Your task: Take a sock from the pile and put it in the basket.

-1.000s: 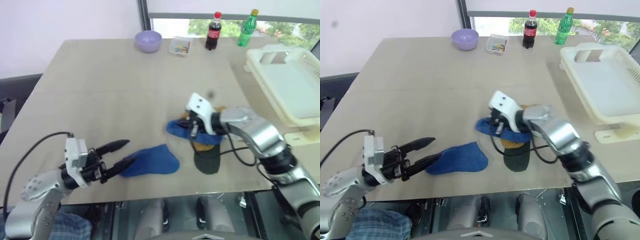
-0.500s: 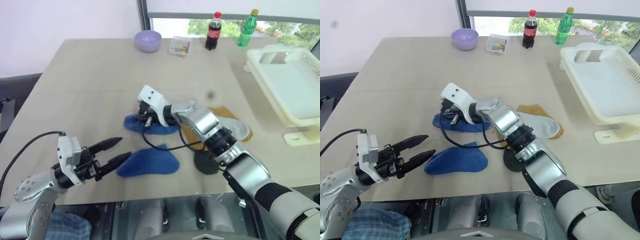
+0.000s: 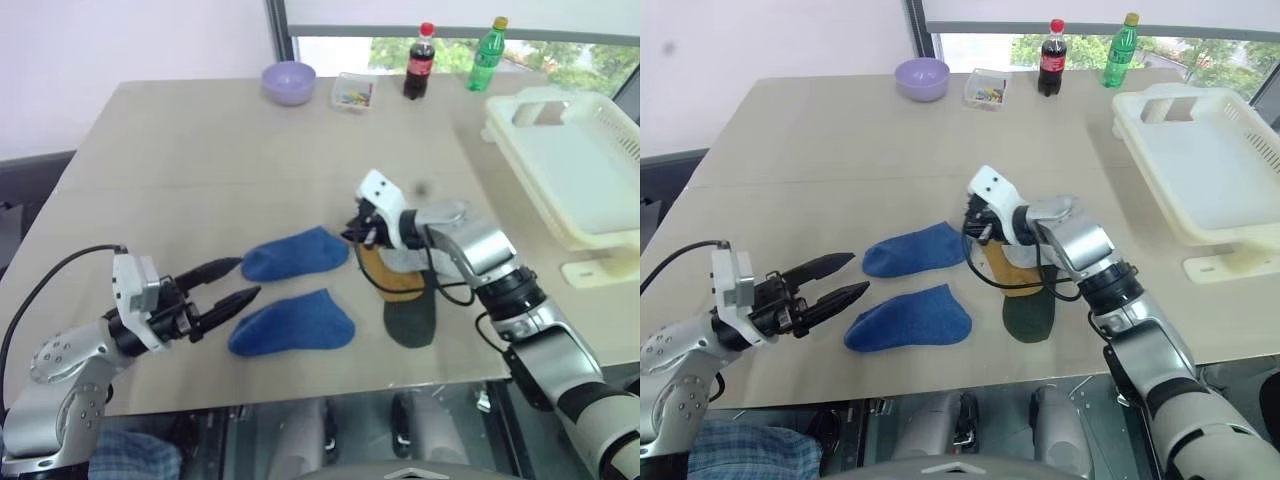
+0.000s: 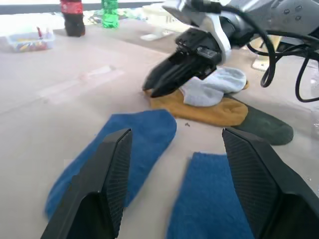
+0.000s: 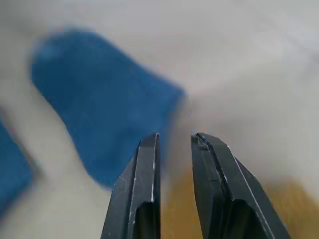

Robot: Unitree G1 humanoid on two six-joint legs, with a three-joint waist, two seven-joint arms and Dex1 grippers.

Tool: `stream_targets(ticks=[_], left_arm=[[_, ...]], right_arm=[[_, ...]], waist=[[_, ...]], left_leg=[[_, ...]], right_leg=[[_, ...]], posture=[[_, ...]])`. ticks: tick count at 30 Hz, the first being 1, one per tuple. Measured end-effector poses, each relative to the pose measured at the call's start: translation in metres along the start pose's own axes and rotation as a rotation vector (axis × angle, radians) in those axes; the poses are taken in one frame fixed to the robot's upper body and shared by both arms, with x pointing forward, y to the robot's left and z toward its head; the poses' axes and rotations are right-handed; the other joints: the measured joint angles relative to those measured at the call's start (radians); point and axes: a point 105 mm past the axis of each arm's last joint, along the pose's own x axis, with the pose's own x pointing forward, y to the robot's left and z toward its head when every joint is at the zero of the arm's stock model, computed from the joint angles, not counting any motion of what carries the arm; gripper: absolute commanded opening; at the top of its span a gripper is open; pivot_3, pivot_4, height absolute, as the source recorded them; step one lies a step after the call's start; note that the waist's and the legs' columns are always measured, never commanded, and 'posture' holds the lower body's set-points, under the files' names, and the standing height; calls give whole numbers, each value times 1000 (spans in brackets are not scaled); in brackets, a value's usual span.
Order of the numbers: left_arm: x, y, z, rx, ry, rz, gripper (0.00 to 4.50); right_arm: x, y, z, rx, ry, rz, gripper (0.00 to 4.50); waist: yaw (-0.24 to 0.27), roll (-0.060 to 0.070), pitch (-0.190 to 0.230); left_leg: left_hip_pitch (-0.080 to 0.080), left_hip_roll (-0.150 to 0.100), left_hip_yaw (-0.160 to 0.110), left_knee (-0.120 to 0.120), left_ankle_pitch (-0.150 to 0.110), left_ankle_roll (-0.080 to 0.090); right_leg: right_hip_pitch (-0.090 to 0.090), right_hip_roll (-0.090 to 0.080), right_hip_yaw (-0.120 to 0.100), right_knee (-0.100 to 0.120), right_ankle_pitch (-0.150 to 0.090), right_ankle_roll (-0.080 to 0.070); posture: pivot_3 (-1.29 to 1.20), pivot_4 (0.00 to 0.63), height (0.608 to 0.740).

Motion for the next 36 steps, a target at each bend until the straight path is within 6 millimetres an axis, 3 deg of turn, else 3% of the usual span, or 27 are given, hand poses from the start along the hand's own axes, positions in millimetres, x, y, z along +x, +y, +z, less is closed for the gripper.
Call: stream_targets(ticks=[3, 11, 17, 21, 24, 30, 36], left_arm=[[2, 9, -2, 6, 20, -1, 3114], [6, 43, -24, 0, 153, 89, 3114], [3, 56, -40, 22, 228, 153, 3114], [4, 58, -50, -1, 254, 166, 3114], [10, 59, -54, -10, 251, 173, 3114], [15, 70, -56, -11, 263, 234, 3114], [17, 69, -66, -27, 303, 237, 3114]], right_arm=[[3, 4, -10, 32, 21, 6, 995], [10, 16, -9, 58, 14, 34, 995], [-1, 11, -9, 78, 17, 23, 995], [-18, 10, -11, 86, 23, 43, 2668], [-15, 20, -21, 161, 40, 84, 4078], [-3, 37, -11, 334, -9, 154, 4078], [2, 35, -7, 414, -29, 152, 4078]], waist=[[-1, 0, 0], [2, 0, 0], [4, 0, 0], [6, 0, 0], [5, -1, 0], [2, -1, 0], [2, -1, 0]], left_leg=[[0, 0, 0, 0, 0, 0], [0, 0, 0, 0, 0, 0], [0, 0, 0, 0, 0, 0], [0, 0, 0, 0, 0, 0], [0, 0, -1, 0, 0, 0], [1, 0, 0, 1, 0, 0], [1, -1, 0, 1, 0, 0]], right_leg=[[0, 1, 0, 1, 0, 0], [0, 0, 1, 1, 0, 0], [0, -1, 0, 1, 0, 0], [0, -1, 0, 1, 0, 0], [0, -1, 0, 2, 0, 0], [0, -1, 0, 4, 0, 0], [0, -2, 0, 5, 0, 0]], posture=[[0, 150, 733], [0, 150, 733], [0, 150, 733], [0, 150, 733], [0, 150, 733], [0, 150, 733], [0, 150, 733]])
